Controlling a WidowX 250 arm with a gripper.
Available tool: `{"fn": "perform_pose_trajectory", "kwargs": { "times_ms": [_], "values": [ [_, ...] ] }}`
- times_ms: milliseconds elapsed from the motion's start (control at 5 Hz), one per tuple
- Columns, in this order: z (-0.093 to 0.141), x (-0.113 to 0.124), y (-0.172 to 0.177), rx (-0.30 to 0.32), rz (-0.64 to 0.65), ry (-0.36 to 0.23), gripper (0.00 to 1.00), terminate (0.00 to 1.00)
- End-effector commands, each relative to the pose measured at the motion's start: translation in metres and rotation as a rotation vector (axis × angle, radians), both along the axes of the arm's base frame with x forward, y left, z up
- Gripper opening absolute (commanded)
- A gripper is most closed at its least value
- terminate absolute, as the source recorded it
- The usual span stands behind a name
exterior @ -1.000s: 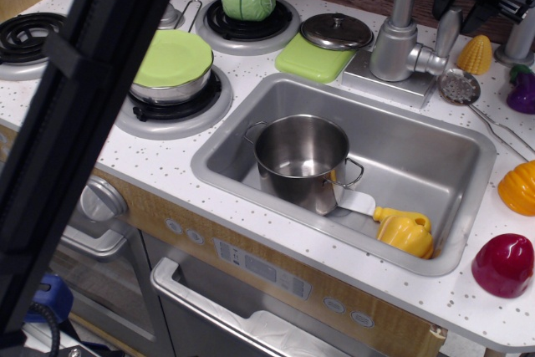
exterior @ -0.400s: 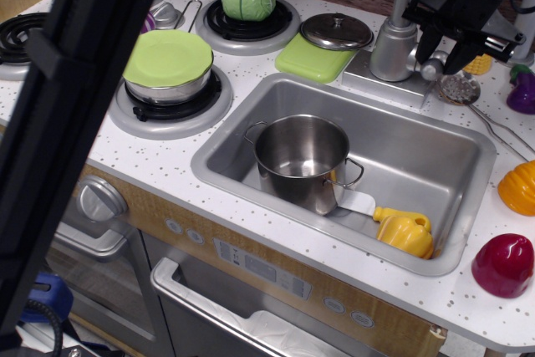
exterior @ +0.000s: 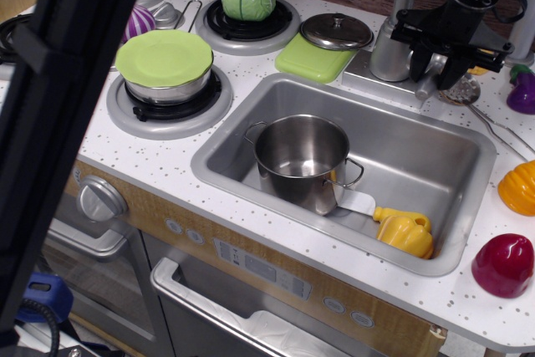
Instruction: Turn lever vertical to front
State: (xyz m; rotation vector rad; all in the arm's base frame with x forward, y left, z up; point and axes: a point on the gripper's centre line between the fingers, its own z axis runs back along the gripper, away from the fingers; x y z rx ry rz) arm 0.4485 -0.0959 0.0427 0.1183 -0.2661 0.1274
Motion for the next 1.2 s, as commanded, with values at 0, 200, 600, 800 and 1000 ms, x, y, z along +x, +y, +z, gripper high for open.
{"fn": "perform_pose_trajectory", "kwargs": {
  "times_ms": [0,200,600,800,1000],
  "values": [
    [0.042,0.004,-0.004,-0.025,-0.021,-0.070,1.00,0.00],
    [0.060,0.004,-0.004,0.015,-0.014,-0.037,1.00,0.00],
    [0.081,-0.015,0.002,0.047,0.014,0.046,1.00,0.00],
    [0.081,-0.015,0.001,0.014,0.004,0.078,1.00,0.00],
    [0.083,-0.014,-0.001,0.013,-0.019,0.056,1.00,1.00]
  ]
}}
